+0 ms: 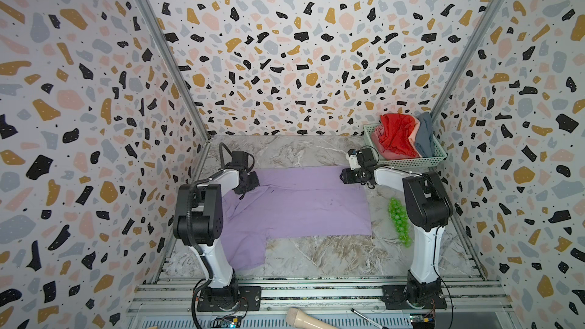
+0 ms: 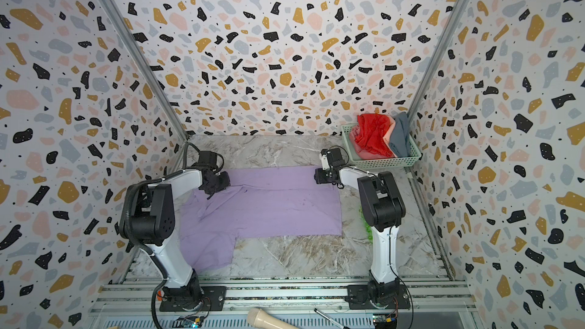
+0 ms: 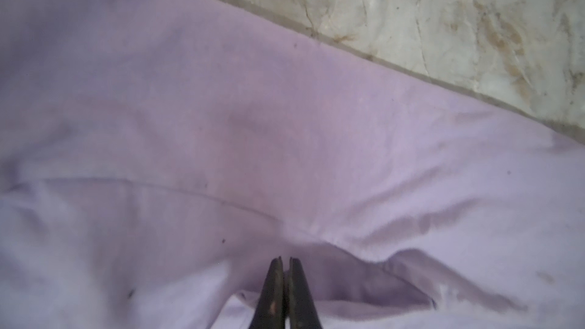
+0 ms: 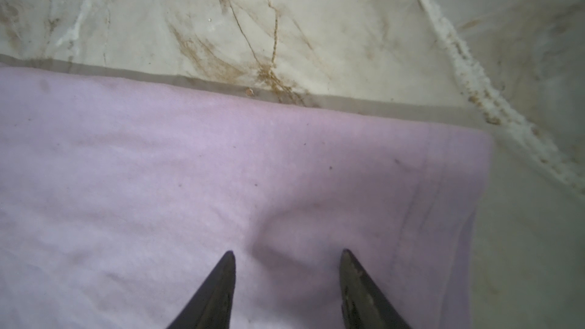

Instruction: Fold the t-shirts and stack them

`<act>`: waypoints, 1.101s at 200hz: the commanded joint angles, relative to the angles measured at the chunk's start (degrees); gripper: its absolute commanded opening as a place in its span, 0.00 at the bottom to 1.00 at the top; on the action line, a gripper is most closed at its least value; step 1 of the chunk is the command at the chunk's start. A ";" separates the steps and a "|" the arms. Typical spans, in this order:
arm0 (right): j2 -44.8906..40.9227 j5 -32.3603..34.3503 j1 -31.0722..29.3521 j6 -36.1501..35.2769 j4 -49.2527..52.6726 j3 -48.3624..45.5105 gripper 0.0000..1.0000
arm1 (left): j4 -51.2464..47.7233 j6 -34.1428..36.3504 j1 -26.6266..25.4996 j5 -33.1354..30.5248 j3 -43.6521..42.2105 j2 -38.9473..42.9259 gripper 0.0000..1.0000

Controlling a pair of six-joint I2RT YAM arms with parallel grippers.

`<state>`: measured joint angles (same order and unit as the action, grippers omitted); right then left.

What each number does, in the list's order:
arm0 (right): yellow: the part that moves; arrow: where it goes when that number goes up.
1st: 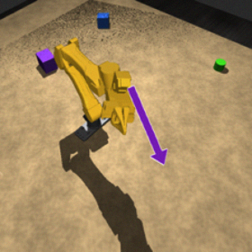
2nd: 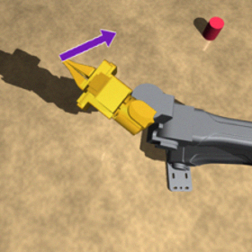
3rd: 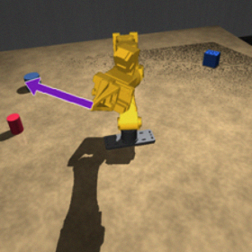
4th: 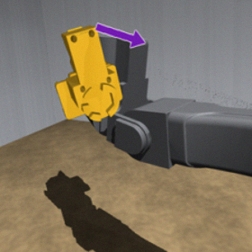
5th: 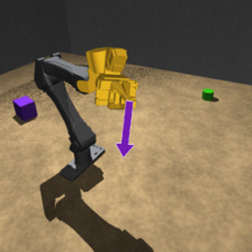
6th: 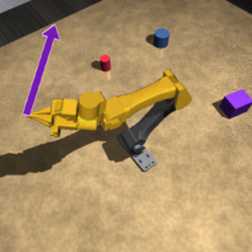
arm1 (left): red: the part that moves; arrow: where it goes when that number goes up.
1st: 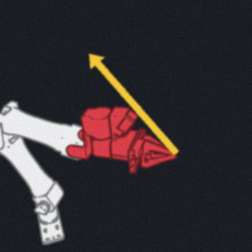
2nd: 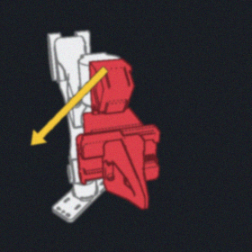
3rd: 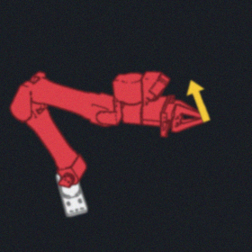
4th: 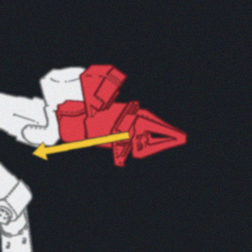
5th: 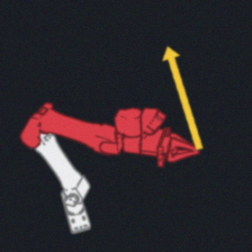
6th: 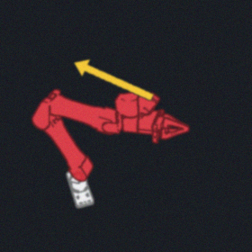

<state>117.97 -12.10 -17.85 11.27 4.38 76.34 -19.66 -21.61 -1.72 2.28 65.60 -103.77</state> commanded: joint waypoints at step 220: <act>-8.19 4.65 -2.14 1.97 4.90 -3.10 0.54 | -1.43 -7.98 4.17 2.65 2.58 -4.48 0.50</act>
<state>107.13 -7.27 -19.27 12.29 8.14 72.47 -24.99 -26.37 1.41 4.80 68.51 -106.54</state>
